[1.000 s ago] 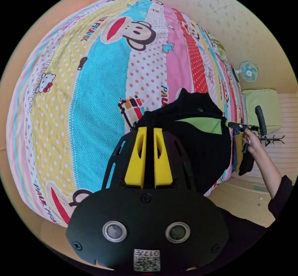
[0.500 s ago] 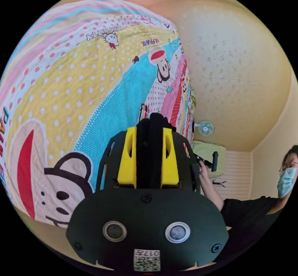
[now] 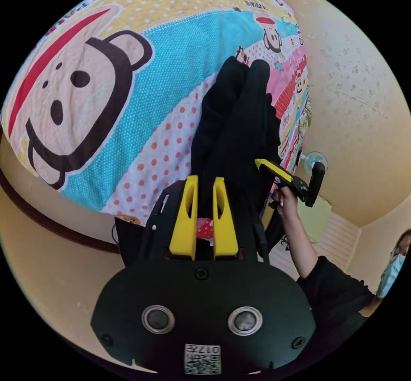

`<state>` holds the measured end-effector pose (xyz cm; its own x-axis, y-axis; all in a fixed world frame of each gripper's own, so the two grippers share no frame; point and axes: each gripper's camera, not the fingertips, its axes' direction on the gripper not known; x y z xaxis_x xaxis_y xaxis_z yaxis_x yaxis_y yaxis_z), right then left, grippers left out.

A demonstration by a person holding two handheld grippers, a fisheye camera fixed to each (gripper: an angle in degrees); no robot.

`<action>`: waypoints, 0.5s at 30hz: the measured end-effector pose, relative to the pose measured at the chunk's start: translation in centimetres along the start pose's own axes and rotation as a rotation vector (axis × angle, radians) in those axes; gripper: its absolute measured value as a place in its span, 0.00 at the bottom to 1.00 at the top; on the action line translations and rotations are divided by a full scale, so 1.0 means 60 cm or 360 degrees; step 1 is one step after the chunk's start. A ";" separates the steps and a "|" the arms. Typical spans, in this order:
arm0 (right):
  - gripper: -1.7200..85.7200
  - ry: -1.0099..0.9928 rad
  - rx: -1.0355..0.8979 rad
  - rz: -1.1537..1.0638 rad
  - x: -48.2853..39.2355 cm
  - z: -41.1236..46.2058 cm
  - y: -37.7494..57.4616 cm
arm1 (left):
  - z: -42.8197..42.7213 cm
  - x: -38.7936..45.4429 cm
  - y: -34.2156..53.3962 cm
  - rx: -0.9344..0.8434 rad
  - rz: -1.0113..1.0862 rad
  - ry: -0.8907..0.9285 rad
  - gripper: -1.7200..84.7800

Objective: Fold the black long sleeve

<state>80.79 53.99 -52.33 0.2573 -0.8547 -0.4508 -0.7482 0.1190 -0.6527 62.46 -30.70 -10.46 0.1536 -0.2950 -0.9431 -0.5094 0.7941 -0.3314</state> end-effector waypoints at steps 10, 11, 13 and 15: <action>0.04 -0.0361 0.0476 0.0630 0.266 -0.184 0.399 | 0.182 0.370 0.192 -0.0105 0.1068 -0.0227 0.08; 0.04 -0.0338 0.0450 0.0642 0.275 -0.181 0.419 | 0.236 0.388 0.216 -0.0151 0.1127 -0.0256 0.08; 0.05 -0.0280 0.0343 0.0706 0.306 -0.165 0.492 | 0.317 0.394 0.238 -0.0223 0.1120 -0.0329 0.10; 0.08 -0.0344 0.0320 0.0763 0.328 -0.155 0.537 | 0.399 0.377 0.252 -0.0322 0.1009 -0.0318 0.13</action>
<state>56.07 36.31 -76.54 0.0525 -0.5608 -0.8263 -0.6865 0.5806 -0.4377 78.50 -12.65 -37.50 -0.0828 0.3119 -0.9465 -0.6971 0.6606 0.2787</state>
